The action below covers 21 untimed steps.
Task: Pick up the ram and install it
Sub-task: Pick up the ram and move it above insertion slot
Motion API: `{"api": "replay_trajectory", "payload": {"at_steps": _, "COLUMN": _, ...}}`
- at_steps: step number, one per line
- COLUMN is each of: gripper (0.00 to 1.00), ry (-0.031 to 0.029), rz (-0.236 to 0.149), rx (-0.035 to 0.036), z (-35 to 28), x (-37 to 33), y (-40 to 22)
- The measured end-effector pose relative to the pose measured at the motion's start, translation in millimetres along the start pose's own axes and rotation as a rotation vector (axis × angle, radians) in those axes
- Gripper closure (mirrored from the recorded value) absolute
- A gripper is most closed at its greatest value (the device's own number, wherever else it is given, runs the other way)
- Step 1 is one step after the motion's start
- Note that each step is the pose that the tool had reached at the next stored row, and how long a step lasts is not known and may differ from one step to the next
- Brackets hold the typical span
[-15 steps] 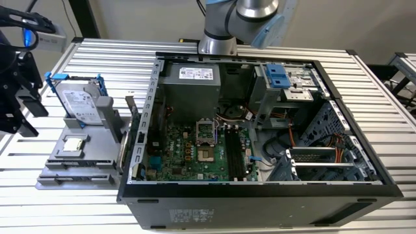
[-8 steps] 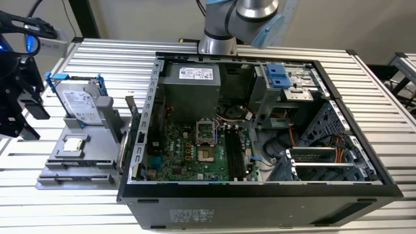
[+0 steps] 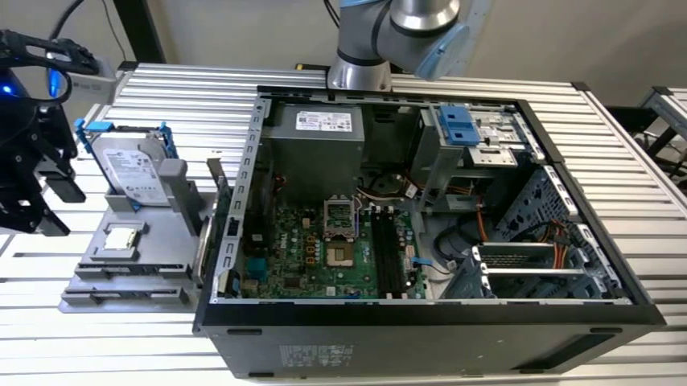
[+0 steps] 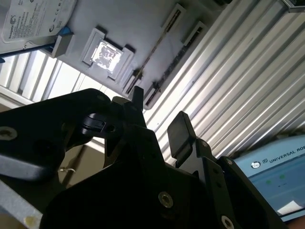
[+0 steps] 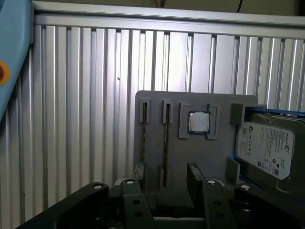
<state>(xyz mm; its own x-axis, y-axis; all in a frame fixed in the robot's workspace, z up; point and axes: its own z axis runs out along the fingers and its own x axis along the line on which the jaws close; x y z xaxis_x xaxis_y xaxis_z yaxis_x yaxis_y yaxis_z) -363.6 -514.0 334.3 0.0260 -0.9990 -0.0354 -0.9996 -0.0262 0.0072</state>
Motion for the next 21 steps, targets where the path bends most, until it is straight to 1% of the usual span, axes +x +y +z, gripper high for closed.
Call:
{"api": "replay_trajectory", "payload": {"at_steps": 10, "gripper": 0.00, "ry": 0.0001, "rz": 0.000, "rx": -0.0001, "z": 9.4, "x": 3.0, "y": 0.1}}
{"api": "replay_trajectory", "payload": {"at_steps": 21, "gripper": 0.00, "ry": 0.0001, "rz": 0.000, "rx": -0.0001, "z": 21.6, "x": 4.0, "y": 0.0}}
